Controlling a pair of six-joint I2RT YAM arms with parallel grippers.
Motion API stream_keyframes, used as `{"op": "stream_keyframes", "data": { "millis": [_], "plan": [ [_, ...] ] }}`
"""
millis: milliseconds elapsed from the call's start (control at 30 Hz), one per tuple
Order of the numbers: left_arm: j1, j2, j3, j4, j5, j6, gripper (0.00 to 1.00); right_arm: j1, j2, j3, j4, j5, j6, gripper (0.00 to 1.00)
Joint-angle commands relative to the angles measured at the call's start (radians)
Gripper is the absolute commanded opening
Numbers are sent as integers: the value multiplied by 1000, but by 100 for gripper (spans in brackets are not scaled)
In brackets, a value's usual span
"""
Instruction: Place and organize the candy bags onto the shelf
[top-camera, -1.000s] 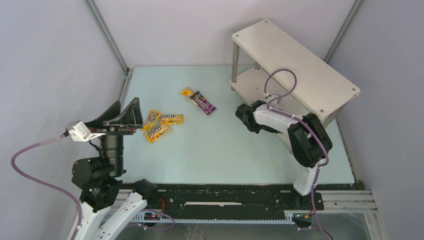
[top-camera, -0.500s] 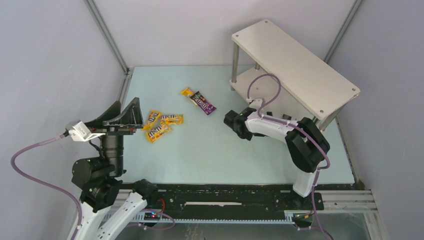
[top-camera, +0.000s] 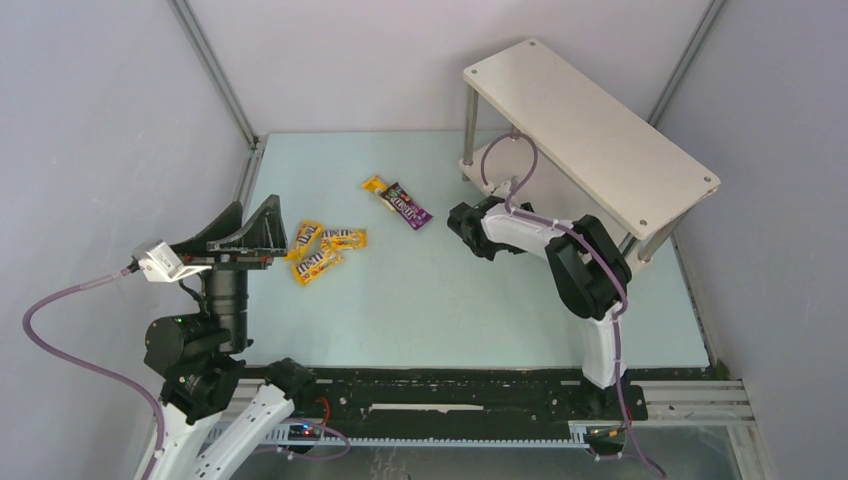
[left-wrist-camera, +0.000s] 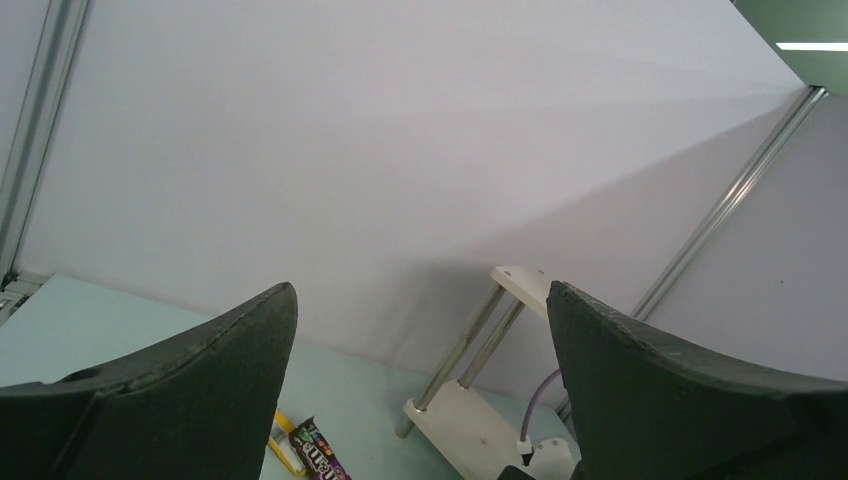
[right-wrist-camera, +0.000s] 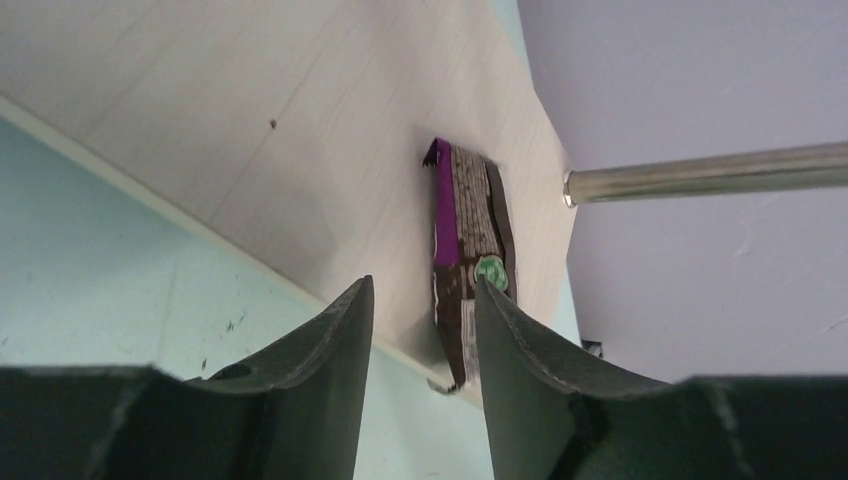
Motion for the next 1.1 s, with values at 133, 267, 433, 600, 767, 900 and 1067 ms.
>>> {"op": "stream_keyframes", "data": {
  "millis": [133,267,433,600,767,900,1067],
  "plan": [
    [-8,6,-6,28,9,-12,100,-95,72,29,78,20,-168,49],
    [-8,4,-7,28,6,-10,100,-130,70,1,50,20,-130,49],
    [-8,7,-6,28,10,-13,100,-146,60,-29,2,27,-69,44],
    [-8,10,-7,31,14,-15,100,-166,54,-55,-36,43,-8,42],
    [-8,12,-9,31,14,-18,100,-193,37,-66,3,28,-23,42],
    [-7,12,-10,31,16,-17,100,-202,22,-65,124,-9,-125,43],
    [-8,12,-11,33,13,-17,100,-215,47,-23,157,-2,-160,46]
  ]
}}
